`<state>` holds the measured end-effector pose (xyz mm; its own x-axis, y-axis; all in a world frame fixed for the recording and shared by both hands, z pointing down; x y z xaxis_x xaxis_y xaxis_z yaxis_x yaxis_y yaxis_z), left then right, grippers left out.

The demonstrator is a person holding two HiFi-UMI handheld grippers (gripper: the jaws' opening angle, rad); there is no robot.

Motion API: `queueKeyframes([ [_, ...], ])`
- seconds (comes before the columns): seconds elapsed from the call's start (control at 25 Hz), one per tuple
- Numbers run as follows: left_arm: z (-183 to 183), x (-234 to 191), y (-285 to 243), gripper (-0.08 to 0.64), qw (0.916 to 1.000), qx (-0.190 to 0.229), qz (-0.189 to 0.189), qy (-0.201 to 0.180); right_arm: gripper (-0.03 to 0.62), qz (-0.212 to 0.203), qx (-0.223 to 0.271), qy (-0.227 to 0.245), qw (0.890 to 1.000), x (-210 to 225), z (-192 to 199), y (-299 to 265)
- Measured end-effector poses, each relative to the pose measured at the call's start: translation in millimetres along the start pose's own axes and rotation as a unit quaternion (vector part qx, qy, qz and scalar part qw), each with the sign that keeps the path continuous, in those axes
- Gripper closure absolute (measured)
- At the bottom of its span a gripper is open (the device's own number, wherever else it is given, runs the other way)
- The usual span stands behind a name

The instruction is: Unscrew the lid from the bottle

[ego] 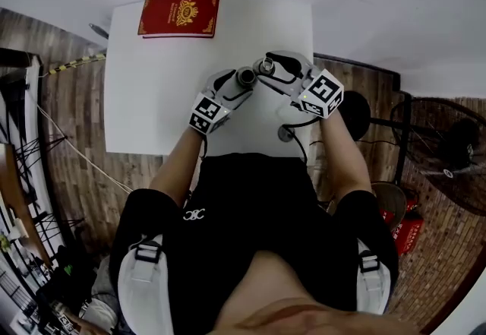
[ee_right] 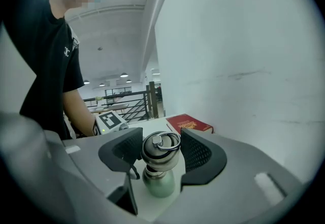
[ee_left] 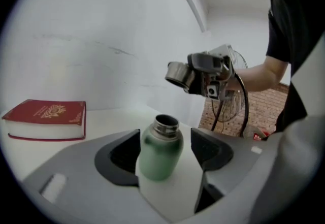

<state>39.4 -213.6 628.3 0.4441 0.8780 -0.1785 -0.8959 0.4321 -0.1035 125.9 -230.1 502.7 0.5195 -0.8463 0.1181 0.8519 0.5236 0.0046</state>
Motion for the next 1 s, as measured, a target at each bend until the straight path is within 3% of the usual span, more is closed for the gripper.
queueKeyframes([
  [0.12,-22,-6,18,0.216,0.9991,0.032,-0.028,-0.003,0.357,0.063,0.013,-0.002,0.998,9,2,12],
  [0.2,-38,-17,33,0.294,0.9960,0.055,-0.069,-0.012,0.357,0.106,0.014,0.006,0.994,13,1,19],
  [0.32,-63,-43,59,0.414,0.9837,0.073,-0.161,-0.035,0.357,0.186,0.049,0.008,0.981,22,-16,28],
  [0.4,-82,-56,77,0.508,0.9708,0.073,-0.223,-0.051,0.358,0.253,0.079,0.006,0.964,26,-35,38],
  [0.52,-115,-61,100,0.508,0.9538,0.078,-0.281,-0.071,0.574,0.335,0.106,0.007,0.936,26,-58,49],
  [0.6,-132,-64,109,0.508,0.9453,0.082,-0.305,-0.082,0.575,0.341,0.103,0.023,0.934,23,-62,44],
  [0.68,-146,-70,110,0.508,0.9405,0.093,-0.316,-0.085,0.575,0.325,0.097,0.041,0.940,26,-61,33],
  [0.88,-141,-63,113,0.508,0.9449,0.111,-0.304,-0.048,0.578,0.310,0.098,0.029,0.945,22,-51,30],
  [1.0,-142,-58,111,0.508,0.9467,0.111,-0.298,-0.054,0.578,0.313,0.102,0.037,0.944,20,-56,30],
])
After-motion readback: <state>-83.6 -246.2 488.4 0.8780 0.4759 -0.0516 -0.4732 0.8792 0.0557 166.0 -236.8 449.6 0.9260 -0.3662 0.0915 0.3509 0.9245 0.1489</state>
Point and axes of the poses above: the fingertips, and each gripper's own axes: y backward along the fingers, x to its right, z out of its underside, the point moved 3 cm from there along y, backward along the fingers, and after that the axes turned 15 degrees about x, right-handed, at the moved point
